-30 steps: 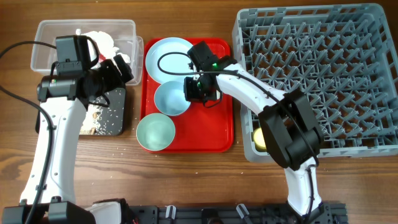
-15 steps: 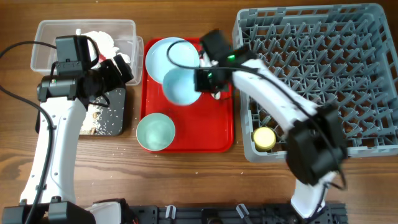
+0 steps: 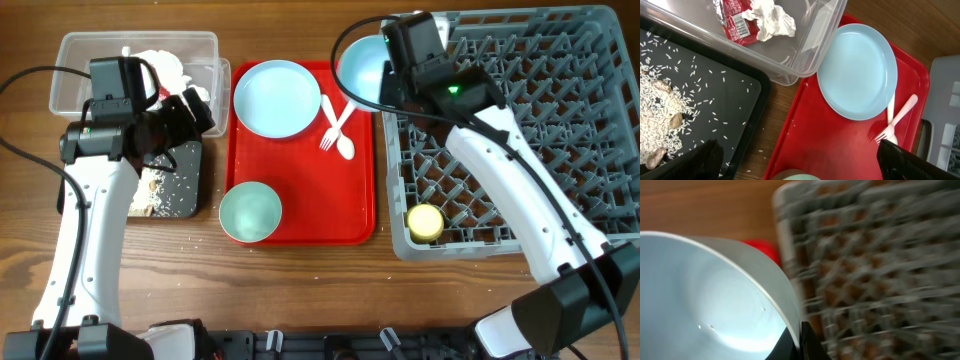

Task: Sort waste into correct bins and load items into the dishwasher rack
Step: 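Place light-blue bowl upright in the back of the dish rack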

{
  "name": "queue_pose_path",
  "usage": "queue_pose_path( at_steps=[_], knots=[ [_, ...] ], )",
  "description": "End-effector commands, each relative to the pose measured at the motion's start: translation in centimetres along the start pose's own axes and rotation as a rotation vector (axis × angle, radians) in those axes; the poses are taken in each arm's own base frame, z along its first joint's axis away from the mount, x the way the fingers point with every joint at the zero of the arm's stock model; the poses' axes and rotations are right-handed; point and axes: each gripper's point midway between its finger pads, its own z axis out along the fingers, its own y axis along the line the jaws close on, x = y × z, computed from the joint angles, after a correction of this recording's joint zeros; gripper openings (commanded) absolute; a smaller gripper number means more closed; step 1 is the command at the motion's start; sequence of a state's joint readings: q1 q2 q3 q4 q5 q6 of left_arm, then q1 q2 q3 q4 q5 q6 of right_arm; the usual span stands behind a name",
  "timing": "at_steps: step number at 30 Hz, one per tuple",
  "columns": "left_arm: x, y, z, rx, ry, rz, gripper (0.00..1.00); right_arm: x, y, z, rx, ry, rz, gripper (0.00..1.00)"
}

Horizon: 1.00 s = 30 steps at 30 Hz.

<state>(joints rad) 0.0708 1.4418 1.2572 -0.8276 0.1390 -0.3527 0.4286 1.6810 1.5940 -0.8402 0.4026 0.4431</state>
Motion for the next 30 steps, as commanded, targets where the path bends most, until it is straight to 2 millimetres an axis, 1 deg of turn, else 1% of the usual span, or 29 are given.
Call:
queue_pose_path(
  at_steps=[1,2,3,4,5,6,7,9,10,12,14,16,17,19,21,23,26,30],
  knots=[
    [-0.4,-0.1,-0.2,0.006,-0.009,0.005,1.0,-5.0,-6.0,-2.1,0.351,-0.237,-0.02,0.04],
    [-0.4,-0.1,-0.2,0.006,-0.008,0.005,1.0,-6.0,-6.8,-2.7,0.415,-0.285,-0.034,0.04],
    [-0.4,-0.1,-0.2,0.006,-0.008,0.005,1.0,-7.7,-7.7,-3.5,0.503,-0.361,-0.033,0.04],
    [-0.4,-0.1,-0.2,0.006,-0.008,0.005,1.0,-8.9,-8.2,-3.9,0.559,-0.407,-0.038,0.04],
    [-0.4,-0.1,-0.2,0.006,-0.008,0.005,1.0,-9.7,-8.4,-3.8,0.586,-0.429,-0.051,0.04],
    [-0.4,-0.1,-0.2,0.006,-0.009,0.005,1.0,-10.2,-8.3,-3.5,0.597,-0.437,-0.073,0.04],
    [-0.4,-0.1,-0.2,0.006,-0.009,0.005,1.0,-10.8,-8.2,-2.6,0.613,-0.439,-0.111,0.04],
    [-0.4,-0.1,-0.2,0.006,-0.008,0.005,1.0,-11.1,-8.2,-0.8,0.65,-0.417,-0.2,0.04],
    [-0.4,-0.1,-0.2,0.006,-0.008,0.005,1.0,-11.1,-8.2,0.6,0.68,-0.389,-0.268,0.04],
    [-0.4,-0.1,-0.2,0.006,-0.008,0.005,1.0,-10.4,-8.2,2.8,0.762,-0.333,-0.373,0.04],
    [-0.4,-0.1,-0.2,0.006,-0.008,0.005,1.0,-9.4,-8.0,5.3,0.836,-0.267,-0.482,0.04],
    [-0.4,-0.1,-0.2,0.006,-0.008,0.005,1.0,-8.5,-7.7,6.9,0.863,-0.222,-0.553,0.04],
    [-0.4,-0.1,-0.2,0.006,-0.008,0.005,1.0,-7.6,-7.5,8.4,0.877,-0.183,-0.607,0.04],
    [-0.4,-0.1,-0.2,0.006,-0.008,0.005,1.0,-6.3,-7.3,10.5,0.898,-0.134,-0.667,0.04],
    [-0.4,-0.1,-0.2,0.006,-0.008,0.005,1.0,-5.5,-7.1,11.7,0.898,-0.116,-0.685,0.04],
    [-0.4,-0.1,-0.2,0.006,-0.008,0.005,1.0,-5.0,-7.1,12.4,0.898,-0.108,-0.692,0.04],
    [-0.4,-0.1,-0.2,0.006,-0.008,0.005,1.0,-5.1,-6.5,12.3,0.888,-0.12,-0.695,0.04],
    [-0.4,-0.1,-0.2,0.006,-0.009,0.005,1.0,-4.7,-4.4,11.9,0.863,-0.14,-0.721,0.04]
  ],
)
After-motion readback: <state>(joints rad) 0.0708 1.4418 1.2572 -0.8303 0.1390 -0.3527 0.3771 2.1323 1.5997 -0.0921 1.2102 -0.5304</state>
